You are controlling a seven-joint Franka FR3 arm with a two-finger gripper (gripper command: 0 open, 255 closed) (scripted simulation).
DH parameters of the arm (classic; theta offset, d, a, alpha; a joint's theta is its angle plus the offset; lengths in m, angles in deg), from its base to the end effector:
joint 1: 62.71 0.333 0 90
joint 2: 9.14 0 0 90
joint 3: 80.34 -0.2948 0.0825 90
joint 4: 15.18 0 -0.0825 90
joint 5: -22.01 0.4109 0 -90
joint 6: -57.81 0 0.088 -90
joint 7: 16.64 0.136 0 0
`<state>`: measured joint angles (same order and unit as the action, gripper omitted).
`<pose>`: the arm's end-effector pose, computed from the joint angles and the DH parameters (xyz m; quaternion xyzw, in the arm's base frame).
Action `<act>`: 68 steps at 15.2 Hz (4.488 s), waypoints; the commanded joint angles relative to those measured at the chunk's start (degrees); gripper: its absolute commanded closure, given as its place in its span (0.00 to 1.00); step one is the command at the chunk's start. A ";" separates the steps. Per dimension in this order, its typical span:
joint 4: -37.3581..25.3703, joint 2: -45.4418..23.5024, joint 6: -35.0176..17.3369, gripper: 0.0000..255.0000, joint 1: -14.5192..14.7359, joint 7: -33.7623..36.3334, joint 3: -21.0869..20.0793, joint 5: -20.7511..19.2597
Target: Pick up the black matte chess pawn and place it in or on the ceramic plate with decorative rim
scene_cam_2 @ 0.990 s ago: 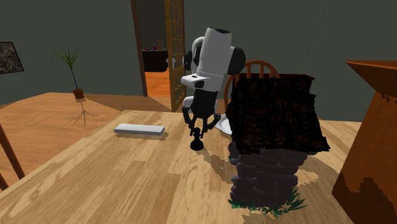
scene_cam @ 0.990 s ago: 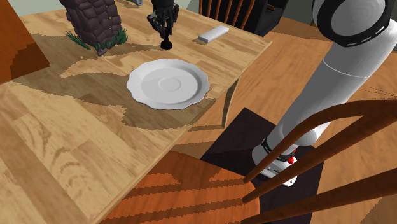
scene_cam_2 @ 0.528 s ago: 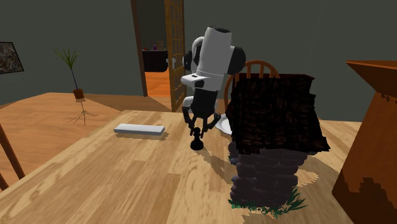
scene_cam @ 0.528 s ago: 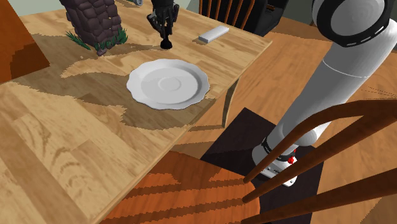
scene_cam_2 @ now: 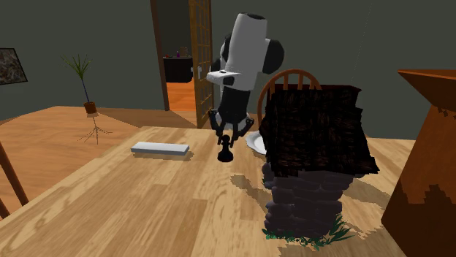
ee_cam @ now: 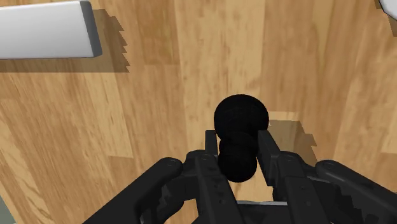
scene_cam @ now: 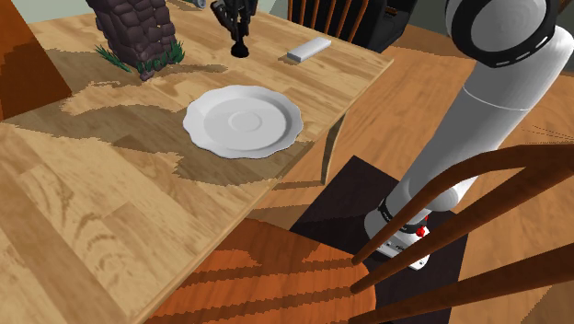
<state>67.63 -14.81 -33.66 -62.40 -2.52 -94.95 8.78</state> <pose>0.6028 0.1217 0.5850 0.9943 0.0058 0.0523 0.0927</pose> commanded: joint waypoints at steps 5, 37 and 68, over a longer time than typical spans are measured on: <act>-7.54 -2.06 5.55 1.00 0.53 -0.66 -0.23 -0.61; 16.94 19.10 4.99 1.00 10.31 19.46 -10.01 6.60; 14.57 18.27 6.79 0.00 10.66 20.56 -10.93 6.46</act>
<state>82.26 3.50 -26.90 -51.73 18.03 -105.86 15.25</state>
